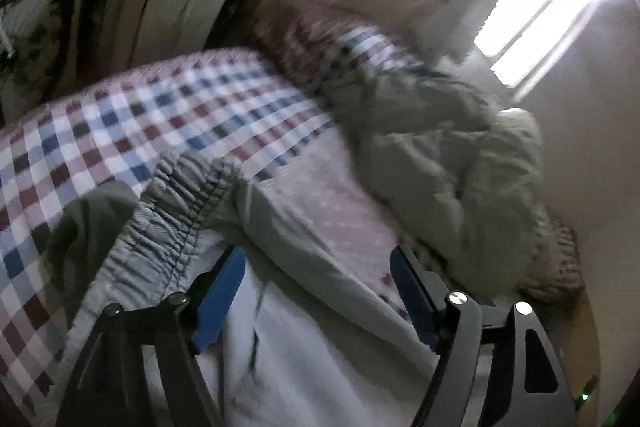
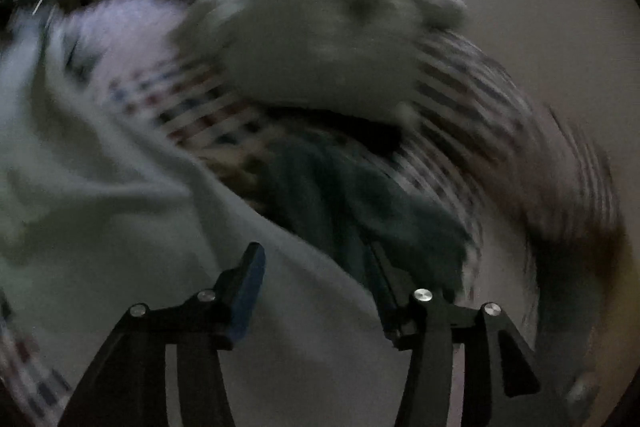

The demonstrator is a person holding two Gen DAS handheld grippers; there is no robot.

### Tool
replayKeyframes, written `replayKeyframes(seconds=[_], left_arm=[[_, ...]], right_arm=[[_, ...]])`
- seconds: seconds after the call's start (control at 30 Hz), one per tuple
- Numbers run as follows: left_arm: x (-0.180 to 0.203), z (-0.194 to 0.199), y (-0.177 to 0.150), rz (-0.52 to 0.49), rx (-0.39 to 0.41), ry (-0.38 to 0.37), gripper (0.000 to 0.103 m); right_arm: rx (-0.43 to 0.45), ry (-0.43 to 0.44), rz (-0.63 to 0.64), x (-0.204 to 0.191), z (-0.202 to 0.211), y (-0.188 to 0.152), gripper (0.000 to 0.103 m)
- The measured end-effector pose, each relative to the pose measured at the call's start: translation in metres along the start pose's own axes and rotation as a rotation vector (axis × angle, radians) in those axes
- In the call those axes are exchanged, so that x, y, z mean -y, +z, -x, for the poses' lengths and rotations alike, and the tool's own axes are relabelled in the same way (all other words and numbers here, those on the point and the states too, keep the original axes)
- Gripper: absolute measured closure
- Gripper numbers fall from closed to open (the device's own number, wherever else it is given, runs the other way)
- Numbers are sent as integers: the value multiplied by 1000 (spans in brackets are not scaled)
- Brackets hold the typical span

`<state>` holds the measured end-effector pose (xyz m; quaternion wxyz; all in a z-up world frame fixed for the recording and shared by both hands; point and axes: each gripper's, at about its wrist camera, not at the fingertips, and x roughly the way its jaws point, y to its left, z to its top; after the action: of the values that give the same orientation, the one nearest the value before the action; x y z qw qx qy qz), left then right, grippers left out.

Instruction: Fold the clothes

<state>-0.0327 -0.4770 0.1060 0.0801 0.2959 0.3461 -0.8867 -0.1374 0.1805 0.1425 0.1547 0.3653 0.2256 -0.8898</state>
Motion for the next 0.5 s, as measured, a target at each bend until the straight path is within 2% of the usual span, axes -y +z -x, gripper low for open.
replayKeyframes(seconds=[0.03,0.07,0.23,0.3,0.4,0.5], left_arm=[[5,14,-3,-19,21,-22,22],[9,26,-8,-34,38,-37,21],[27,78,-38,-85,86,-102,20],[34,94,-56,-99,90,-126,19],[50,107,-87,-142,77,-147,19],[73,112,-121,-197,55,-170,19]], right_arm=[[6,-13,-77,17,12,-17,36],[5,-30,-147,31,24,-34,34],[-21,-52,-430,85,72,-139,31],[-45,-27,-594,101,80,-184,31],[-94,-18,-755,110,77,-236,31],[-99,34,-828,104,69,-263,31]])
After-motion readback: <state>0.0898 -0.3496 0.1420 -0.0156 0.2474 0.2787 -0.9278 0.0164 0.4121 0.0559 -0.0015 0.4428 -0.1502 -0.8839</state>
